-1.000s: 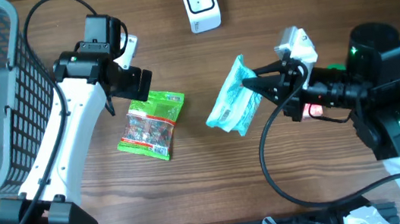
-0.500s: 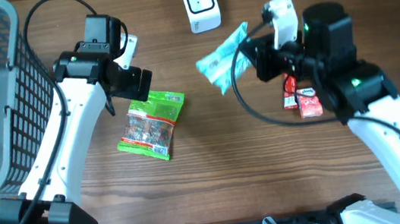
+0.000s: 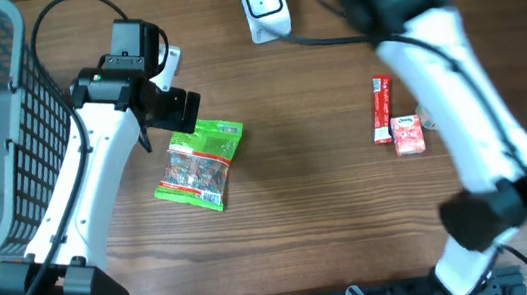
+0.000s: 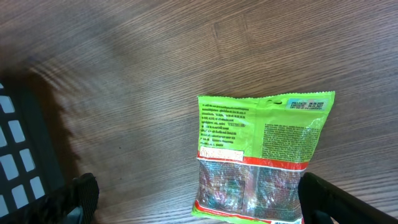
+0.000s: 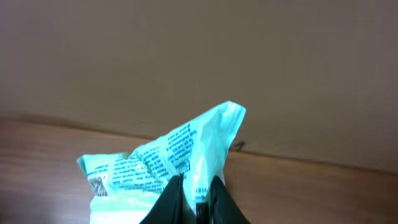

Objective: Scan the item barcode
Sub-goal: 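Hold the wipes pack barcode against the white scanner, right gripper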

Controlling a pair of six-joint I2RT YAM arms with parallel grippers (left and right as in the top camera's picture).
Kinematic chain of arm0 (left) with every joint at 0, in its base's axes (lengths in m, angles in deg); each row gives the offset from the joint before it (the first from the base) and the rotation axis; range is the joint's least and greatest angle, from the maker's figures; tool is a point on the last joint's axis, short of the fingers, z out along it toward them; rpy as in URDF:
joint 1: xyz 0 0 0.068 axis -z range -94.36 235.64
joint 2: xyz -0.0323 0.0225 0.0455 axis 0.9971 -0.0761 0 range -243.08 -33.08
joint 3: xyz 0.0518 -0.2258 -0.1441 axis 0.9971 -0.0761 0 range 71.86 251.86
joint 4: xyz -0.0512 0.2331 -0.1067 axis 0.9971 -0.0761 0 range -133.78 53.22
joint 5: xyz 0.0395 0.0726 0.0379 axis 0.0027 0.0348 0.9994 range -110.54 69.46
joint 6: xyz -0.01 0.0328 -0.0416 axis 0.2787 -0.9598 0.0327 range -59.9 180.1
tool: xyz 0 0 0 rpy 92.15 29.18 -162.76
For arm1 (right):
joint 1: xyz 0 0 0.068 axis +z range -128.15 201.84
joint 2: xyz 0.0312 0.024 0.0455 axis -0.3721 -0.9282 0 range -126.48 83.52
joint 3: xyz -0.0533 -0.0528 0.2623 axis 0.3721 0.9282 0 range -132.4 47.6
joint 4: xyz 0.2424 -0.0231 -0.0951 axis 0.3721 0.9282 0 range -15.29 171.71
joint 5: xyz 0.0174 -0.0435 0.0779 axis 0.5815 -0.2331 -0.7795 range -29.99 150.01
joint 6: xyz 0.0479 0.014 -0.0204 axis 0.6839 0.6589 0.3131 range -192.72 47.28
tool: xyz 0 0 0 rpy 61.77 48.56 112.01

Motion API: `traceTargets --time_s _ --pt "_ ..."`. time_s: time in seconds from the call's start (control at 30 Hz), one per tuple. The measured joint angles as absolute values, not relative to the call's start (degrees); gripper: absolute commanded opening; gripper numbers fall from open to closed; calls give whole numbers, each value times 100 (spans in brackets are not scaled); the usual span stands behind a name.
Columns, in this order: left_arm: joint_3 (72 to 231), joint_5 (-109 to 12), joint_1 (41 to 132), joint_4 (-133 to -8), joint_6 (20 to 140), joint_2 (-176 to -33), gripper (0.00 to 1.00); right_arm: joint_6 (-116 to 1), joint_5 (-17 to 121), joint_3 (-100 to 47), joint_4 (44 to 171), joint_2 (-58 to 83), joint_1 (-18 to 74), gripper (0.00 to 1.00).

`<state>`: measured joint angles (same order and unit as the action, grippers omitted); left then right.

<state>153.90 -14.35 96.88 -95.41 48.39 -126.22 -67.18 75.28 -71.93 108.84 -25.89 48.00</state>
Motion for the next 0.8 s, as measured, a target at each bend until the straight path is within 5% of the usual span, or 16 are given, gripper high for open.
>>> traceTargets --time_s 0.37,0.6,0.8 --pt "15390 -1391 9677 -9545 4844 -12622 100 -11037 11528 -7184 6490 -5874 5731 4" --pt "15390 -1389 9679 -9545 4841 -12622 100 -12855 11858 -7180 6023 -6206 5621 4" --pt "15390 -1391 9679 -9545 4841 -12622 100 -12947 11864 -7186 6149 -6344 5707 4"
